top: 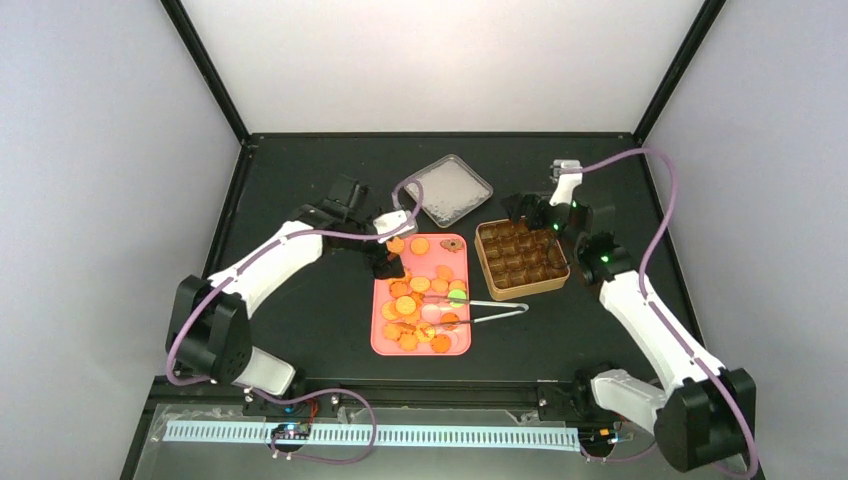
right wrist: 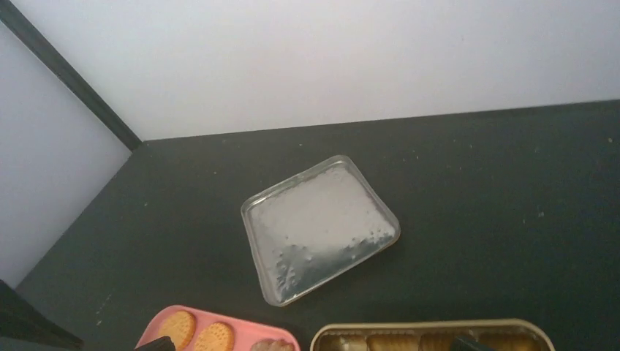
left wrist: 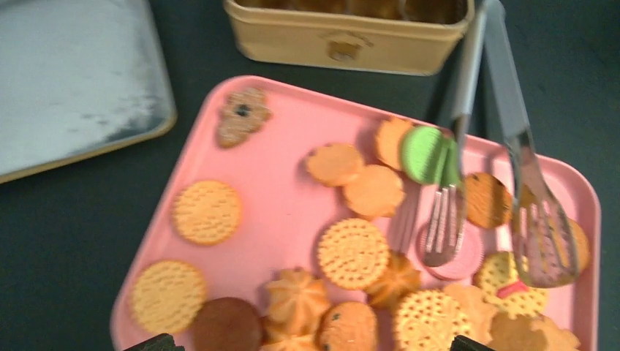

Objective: Pack the cookies
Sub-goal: Pick up the clamp from the plate.

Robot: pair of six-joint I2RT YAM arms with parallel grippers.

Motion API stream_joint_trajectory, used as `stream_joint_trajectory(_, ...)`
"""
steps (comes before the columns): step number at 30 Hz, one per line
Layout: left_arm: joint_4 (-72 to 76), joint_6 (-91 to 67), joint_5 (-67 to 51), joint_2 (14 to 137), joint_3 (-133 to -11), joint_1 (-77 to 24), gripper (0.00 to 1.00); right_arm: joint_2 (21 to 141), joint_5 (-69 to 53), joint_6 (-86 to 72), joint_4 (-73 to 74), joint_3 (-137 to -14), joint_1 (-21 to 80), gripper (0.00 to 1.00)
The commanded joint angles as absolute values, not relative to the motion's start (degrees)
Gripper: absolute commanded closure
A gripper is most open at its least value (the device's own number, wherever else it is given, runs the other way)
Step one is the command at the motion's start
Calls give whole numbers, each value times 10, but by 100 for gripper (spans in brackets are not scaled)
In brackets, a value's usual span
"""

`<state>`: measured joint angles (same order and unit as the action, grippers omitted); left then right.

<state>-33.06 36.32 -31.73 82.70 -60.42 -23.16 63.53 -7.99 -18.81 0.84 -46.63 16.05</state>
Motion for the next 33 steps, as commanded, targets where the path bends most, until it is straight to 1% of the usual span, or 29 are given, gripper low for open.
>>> stream_joint_trajectory(1,-388,391,-325,857,-628,-276,1,571,-84,-248,46,-429,163,0)
stream_joint_trajectory(4,-379,389,-312,883,-626,-314,1,531,-136,-270,30,-391,163,0)
stream_joint_trajectory(6,-374,382,-296,904,-632,-334,1,526,-159,-266,40,-387,163,0)
stream_joint_trajectory(10,-381,358,-271,947,-669,-364,2,546,-151,-248,117,-401,170,0)
stream_joint_trajectory(18,-364,341,-253,997,-693,-391,16,524,-119,-226,173,-392,201,0)
stream_joint_trajectory(21,-356,337,-247,1004,-690,-402,27,521,-104,-222,184,-395,210,2)
stream_joint_trajectory(26,-337,332,-222,1002,-669,-421,48,510,-93,-225,192,-403,213,8)
stream_joint_trajectory(33,-323,324,-198,999,-653,-435,70,494,-81,-228,204,-403,220,13)
